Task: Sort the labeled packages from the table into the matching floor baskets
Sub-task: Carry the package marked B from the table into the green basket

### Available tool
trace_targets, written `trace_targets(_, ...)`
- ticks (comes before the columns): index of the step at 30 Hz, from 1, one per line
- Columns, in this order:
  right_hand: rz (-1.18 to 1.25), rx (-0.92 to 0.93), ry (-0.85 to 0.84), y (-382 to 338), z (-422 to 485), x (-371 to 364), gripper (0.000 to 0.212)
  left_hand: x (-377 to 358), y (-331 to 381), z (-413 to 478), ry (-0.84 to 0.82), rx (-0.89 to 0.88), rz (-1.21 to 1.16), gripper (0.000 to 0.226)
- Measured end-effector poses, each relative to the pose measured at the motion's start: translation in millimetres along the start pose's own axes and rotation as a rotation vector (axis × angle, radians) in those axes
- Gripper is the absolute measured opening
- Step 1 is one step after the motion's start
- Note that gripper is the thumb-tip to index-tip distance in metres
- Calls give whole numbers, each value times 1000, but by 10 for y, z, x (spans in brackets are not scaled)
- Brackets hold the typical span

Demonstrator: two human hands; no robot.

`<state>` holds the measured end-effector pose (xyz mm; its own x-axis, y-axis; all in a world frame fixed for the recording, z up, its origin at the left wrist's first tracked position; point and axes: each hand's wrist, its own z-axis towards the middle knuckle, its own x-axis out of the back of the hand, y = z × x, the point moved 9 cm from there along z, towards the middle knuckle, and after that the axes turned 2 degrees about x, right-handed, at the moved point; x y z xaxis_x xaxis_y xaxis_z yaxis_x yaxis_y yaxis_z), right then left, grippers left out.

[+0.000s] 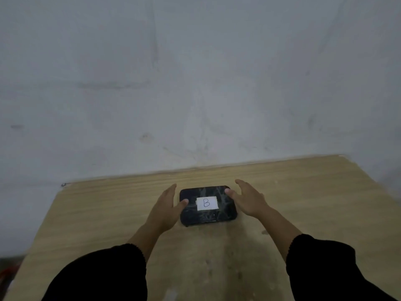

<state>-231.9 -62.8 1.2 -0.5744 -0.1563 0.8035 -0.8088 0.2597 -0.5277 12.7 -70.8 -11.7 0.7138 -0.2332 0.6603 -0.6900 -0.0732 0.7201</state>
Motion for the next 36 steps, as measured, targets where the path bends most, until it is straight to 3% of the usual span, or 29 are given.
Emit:
trace_targets(7,13,-78,-72,398,292,-492,71,-411,-303,324,-32,154,-136,75)
trace_targets(17,165,-104,-11,344,338,-706,72,-563,-322,320,4,152,-251,61)
trace_targets(24,470,67,0,-236,77,-418,43,-76,-96,-8,140,66,-438,41)
trace_targets(31,634,207,-62,-1010,-379,-339,59,682,-117,-650,309,53,-481,52)
trace_targets(36,669,280,-93,-1602,-633,-474,58,1261,-355,-1095,440,77,-536,54)
